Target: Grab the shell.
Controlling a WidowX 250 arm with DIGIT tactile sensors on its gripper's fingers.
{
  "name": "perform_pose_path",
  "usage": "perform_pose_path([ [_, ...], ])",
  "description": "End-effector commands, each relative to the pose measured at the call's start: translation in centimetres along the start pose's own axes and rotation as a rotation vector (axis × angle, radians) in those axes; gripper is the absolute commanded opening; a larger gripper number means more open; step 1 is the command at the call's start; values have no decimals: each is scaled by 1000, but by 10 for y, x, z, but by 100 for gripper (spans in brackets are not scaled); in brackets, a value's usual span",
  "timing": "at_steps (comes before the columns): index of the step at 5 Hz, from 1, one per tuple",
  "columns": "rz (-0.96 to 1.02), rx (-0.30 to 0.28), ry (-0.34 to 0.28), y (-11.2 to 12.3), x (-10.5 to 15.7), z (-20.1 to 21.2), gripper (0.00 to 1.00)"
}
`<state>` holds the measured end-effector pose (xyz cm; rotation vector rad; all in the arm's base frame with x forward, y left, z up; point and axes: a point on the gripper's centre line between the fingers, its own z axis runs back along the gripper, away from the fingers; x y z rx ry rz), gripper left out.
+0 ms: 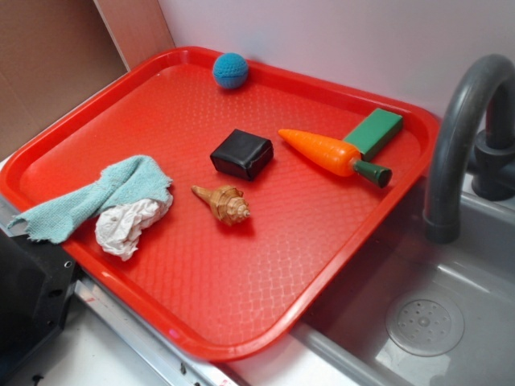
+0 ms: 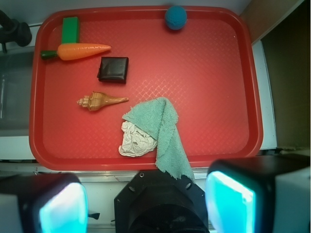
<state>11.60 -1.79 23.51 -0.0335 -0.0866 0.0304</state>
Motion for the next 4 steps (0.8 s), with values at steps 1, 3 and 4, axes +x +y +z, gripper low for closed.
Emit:
perform_pose_path([
  [1, 0, 0, 0, 0, 0, 0, 100],
  [3, -417, 151, -3, -7, 26, -27, 100],
  [4, -666, 151, -39, -15, 32, -35, 100],
])
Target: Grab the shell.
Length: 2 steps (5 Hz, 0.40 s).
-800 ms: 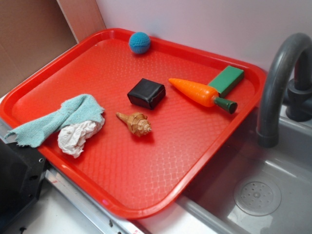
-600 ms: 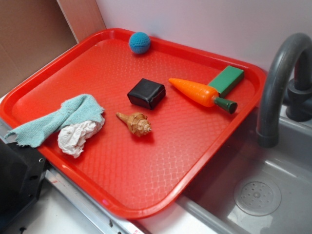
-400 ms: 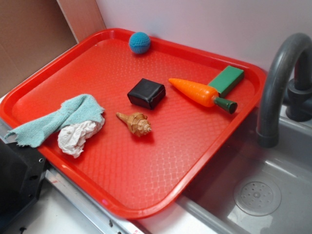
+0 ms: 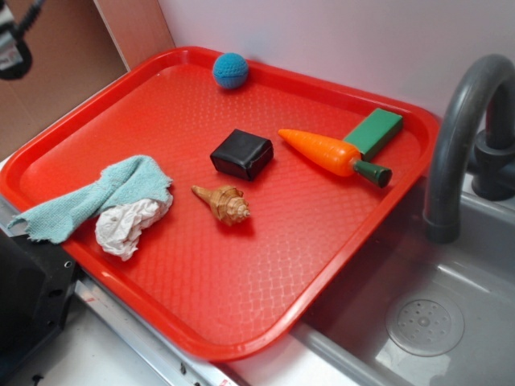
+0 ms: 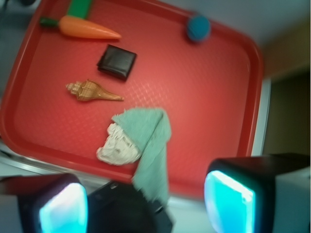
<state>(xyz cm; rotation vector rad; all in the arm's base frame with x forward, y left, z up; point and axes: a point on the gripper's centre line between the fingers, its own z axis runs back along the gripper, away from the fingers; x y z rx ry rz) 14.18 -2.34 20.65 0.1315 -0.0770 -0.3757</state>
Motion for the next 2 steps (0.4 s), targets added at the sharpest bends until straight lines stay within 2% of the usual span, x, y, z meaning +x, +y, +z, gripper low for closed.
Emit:
perform_pose_path([
  [1, -484, -26, -171, -16, 22, -11, 100],
  [2, -726, -92, -206, -20, 36, -30, 100],
])
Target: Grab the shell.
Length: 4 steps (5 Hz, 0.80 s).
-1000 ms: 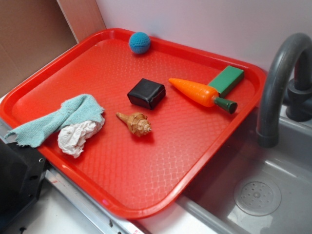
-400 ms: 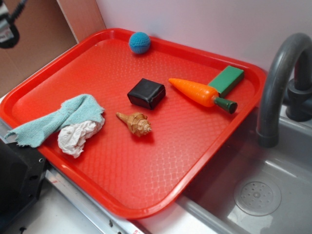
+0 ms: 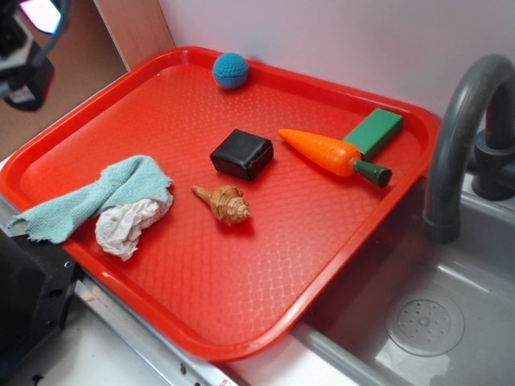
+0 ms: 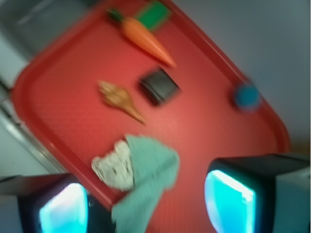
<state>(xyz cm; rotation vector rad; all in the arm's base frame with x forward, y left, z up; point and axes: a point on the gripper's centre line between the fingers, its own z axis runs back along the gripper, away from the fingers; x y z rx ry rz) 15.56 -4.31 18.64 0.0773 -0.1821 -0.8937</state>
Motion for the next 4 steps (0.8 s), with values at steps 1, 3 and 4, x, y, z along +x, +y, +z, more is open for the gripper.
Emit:
perform_pose_path([
  [1, -387, -99, -85, 5, 33, -35, 100],
  [3, -591, -197, -96, -8, 58, -77, 100],
  [4, -601, -206, -28, -14, 65, -104, 100],
])
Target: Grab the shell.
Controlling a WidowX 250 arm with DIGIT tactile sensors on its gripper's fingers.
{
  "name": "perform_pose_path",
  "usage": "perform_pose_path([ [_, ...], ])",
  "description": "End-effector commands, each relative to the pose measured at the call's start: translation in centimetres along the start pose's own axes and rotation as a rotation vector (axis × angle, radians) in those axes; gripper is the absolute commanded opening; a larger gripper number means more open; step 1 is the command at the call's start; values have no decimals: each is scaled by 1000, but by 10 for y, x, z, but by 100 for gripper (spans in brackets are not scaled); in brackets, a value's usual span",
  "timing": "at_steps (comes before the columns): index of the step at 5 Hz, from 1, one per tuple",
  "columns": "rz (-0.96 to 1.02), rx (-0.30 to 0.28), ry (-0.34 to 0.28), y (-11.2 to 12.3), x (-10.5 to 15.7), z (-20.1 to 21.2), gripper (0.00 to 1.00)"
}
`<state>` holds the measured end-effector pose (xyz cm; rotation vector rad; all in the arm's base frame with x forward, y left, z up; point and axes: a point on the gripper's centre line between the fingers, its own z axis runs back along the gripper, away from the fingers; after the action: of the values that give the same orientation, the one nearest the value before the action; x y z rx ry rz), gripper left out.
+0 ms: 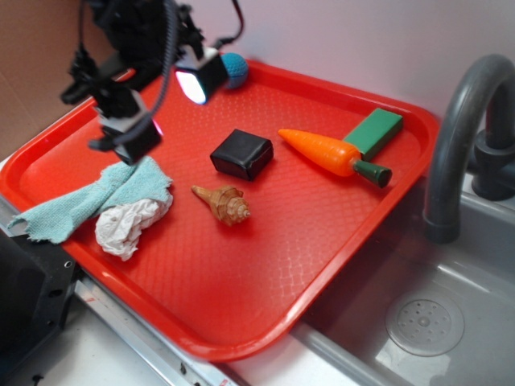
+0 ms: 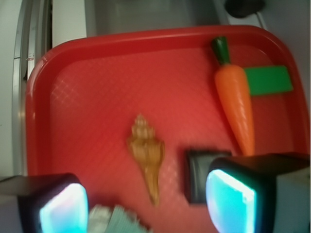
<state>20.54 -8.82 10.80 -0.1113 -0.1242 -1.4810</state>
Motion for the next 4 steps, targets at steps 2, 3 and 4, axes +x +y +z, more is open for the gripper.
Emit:
perform_pose_path([
  [2, -68, -75, 132, -3, 18, -65, 100],
  [3, -78, -85, 167, -6, 14, -74, 100],
  [4, -77, -81, 226, -8, 9, -82, 100],
])
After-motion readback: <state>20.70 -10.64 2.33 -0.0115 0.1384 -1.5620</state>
